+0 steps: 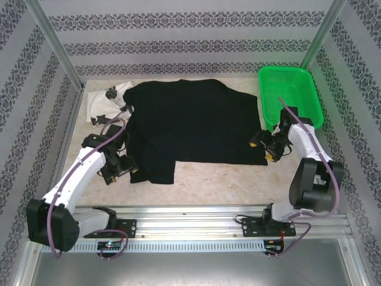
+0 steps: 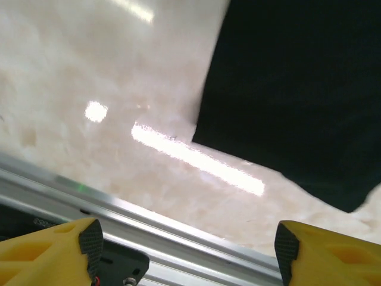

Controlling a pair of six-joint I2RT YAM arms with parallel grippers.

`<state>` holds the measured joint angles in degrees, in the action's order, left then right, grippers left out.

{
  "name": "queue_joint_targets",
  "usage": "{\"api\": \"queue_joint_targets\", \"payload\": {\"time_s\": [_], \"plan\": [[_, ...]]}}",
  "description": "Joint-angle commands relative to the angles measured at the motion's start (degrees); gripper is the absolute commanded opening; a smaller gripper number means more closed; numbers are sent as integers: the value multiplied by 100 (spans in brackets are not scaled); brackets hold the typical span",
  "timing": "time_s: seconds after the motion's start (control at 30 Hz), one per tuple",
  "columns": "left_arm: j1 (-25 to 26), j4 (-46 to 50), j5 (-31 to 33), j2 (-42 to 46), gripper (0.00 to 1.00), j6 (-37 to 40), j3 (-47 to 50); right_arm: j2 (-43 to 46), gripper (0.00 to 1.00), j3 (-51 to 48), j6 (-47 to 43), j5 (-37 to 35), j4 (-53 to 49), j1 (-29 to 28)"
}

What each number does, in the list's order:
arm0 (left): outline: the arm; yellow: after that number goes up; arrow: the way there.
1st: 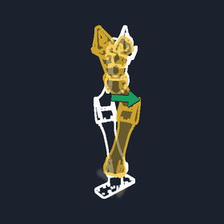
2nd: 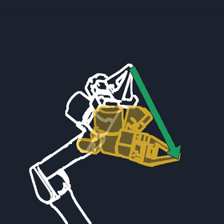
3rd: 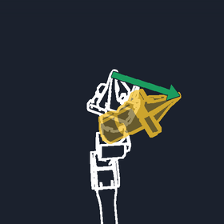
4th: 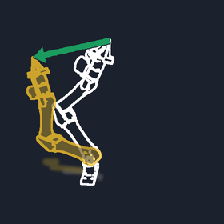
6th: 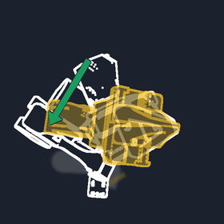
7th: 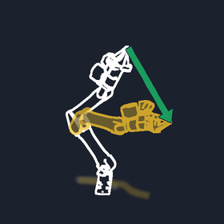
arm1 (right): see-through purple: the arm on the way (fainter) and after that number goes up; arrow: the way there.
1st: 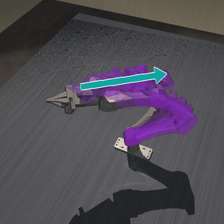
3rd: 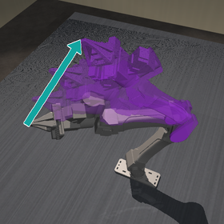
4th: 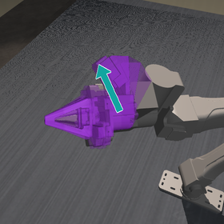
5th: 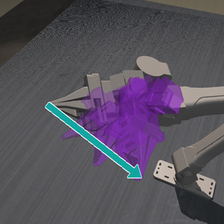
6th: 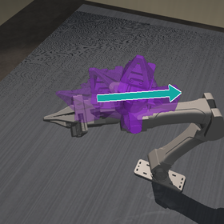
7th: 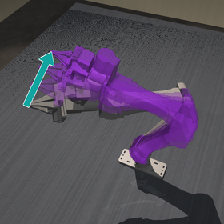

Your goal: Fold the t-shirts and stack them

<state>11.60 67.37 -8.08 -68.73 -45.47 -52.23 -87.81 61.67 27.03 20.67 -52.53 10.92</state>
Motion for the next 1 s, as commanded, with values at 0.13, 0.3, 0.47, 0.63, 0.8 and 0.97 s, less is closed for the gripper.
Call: {"api": "queue_joint_targets", "payload": {"time_s": [0.13, 0.3, 0.47, 0.63, 0.8, 0.97], "plan": [[47, -2035, -845, -463, 69, -930, 1010, -469, 71, -163, -102, -414, 624, 143], [38, -2767, -706, -615, 64, -1318, 1487, -537, 69, -440, -175, -444, 839, 402], [51, -3193, -775, -694, 49, -1586, 1695, -530, 68, -425, -285, -502, 761, 698], [42, -2959, -484, -304, 7, -1458, 1479, -575, 64, -411, -296, -12, 871, 746], [40, -2805, -423, -91, 0, -1297, 1080, -400, 58, -770, -127, -114, 622, 675], [38, -2615, -240, 180, 0, -1048, 735, -456, 57, -973, -44, -369, 746, 666]]}}
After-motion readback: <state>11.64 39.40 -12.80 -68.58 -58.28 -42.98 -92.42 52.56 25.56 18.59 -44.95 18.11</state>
